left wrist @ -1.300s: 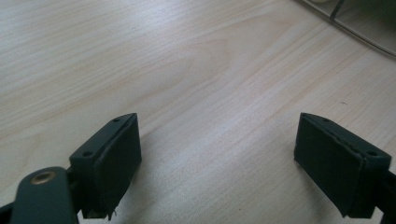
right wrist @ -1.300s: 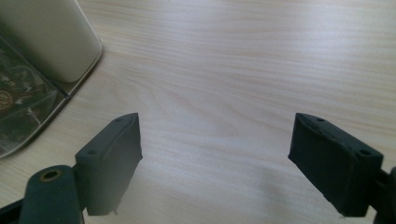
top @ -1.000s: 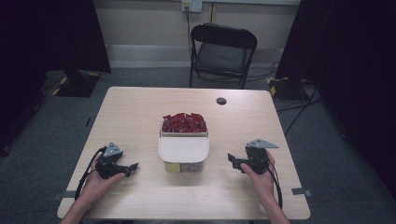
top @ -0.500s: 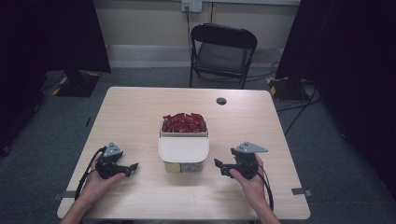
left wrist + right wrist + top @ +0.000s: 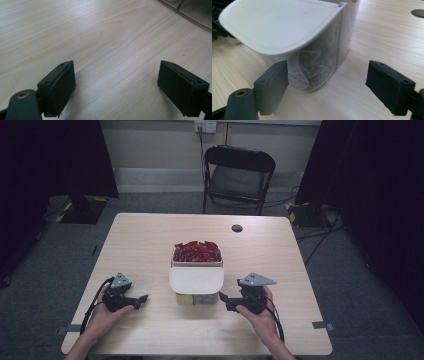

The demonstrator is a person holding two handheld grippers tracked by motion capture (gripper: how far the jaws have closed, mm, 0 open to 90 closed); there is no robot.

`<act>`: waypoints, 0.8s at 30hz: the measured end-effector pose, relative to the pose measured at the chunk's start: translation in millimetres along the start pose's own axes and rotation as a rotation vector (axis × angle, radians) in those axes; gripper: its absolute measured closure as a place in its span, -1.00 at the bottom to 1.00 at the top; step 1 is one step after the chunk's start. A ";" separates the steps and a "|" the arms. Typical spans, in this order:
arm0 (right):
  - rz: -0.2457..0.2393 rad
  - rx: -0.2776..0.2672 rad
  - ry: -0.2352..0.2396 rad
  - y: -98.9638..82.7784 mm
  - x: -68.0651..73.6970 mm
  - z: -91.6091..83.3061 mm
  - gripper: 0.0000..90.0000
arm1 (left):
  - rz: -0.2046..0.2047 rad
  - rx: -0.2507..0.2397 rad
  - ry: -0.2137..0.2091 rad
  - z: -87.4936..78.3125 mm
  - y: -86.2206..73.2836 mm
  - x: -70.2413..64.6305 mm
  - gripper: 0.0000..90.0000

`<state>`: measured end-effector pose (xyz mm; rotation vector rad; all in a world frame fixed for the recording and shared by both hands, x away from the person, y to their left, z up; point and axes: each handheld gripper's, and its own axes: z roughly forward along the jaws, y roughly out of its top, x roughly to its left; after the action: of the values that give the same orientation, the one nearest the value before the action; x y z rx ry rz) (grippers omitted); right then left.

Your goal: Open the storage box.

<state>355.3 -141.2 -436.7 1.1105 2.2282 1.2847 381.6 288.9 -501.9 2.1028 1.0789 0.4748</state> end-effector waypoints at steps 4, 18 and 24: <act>-0.009 0.007 0.009 -0.6 4.5 5.1 -0.63 | 0.000 0.000 0.000 0.0 0.0 0.0 -0.68; 0.017 -0.014 0.029 6.6 0.1 7.8 -0.68 | 0.000 0.000 0.000 0.0 0.0 0.0 -0.68; 0.033 -0.023 0.026 10.5 -3.8 5.2 -0.68 | 0.000 0.000 0.000 0.0 0.0 0.0 -0.68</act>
<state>365.8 -138.1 -431.0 1.1329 2.2166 1.3422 381.6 288.9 -501.9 2.1030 1.0789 0.4748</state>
